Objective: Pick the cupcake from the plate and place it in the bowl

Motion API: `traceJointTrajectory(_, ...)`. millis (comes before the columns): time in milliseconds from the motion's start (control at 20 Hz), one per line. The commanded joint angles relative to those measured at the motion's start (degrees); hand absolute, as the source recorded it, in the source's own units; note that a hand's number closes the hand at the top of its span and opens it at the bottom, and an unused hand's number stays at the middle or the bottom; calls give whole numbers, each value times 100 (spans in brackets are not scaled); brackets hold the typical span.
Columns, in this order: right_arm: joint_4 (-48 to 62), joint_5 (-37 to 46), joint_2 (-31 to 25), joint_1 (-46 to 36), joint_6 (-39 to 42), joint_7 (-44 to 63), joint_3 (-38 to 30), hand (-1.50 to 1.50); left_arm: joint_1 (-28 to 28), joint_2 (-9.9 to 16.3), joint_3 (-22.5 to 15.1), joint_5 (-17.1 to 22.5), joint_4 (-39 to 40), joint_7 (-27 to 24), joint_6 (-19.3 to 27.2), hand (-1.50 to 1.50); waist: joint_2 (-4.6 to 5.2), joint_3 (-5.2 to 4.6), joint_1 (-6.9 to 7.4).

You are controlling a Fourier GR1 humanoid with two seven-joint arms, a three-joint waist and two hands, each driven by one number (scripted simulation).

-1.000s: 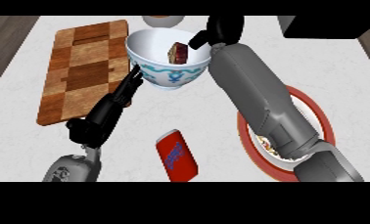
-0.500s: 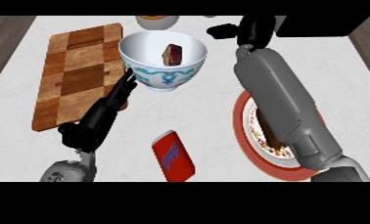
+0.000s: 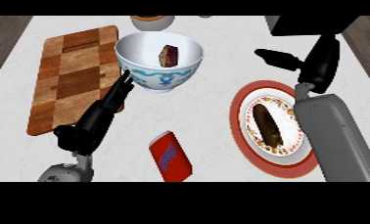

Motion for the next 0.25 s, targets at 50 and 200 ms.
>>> traceJointTrajectory(50,-1747,-786,-650,1507,582,-240,-331,-150,98,-101,-140,-173,-88,12,75,0,31,-5,80)
traceJointTrajectory(200,-2483,-1508,-918,2230,908,-697,-677,-150,-41,-123,-52,-119,326,-228,-39,0,47,-6,76)
